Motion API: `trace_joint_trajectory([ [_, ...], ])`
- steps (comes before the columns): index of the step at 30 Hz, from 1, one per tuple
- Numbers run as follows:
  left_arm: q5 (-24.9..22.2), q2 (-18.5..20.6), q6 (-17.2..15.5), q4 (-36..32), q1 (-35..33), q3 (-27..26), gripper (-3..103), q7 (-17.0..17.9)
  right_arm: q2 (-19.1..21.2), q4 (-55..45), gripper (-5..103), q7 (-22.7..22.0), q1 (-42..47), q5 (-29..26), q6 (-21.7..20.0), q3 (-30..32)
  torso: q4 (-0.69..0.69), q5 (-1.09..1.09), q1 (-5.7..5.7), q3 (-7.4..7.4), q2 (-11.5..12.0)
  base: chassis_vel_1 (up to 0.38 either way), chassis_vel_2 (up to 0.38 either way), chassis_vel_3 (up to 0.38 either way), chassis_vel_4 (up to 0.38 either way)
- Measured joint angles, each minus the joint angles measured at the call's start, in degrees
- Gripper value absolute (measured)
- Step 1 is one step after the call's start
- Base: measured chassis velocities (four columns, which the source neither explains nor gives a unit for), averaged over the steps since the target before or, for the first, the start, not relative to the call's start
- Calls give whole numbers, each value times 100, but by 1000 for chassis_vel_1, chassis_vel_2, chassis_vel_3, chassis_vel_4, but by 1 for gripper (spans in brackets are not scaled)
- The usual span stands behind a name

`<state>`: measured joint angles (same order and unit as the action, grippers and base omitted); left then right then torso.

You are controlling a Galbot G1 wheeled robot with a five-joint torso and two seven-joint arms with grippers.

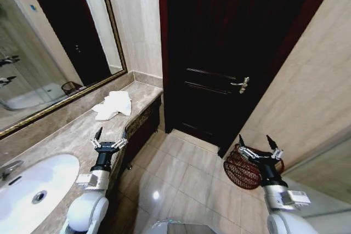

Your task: Discard the used towel into the hamper.

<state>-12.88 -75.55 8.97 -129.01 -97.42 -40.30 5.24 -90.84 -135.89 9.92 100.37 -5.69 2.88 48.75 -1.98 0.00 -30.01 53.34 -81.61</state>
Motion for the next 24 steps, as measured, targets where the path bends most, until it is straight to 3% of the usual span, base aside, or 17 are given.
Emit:
trace_joint_trajectory([
  [24, -22, 2, 76, 19, -16, 2, 100, 9, 2, 21, 100, 9, -31, -7, 15, 2, 0, 0, 0, 0, 1, -42, 98, 91, -36],
])
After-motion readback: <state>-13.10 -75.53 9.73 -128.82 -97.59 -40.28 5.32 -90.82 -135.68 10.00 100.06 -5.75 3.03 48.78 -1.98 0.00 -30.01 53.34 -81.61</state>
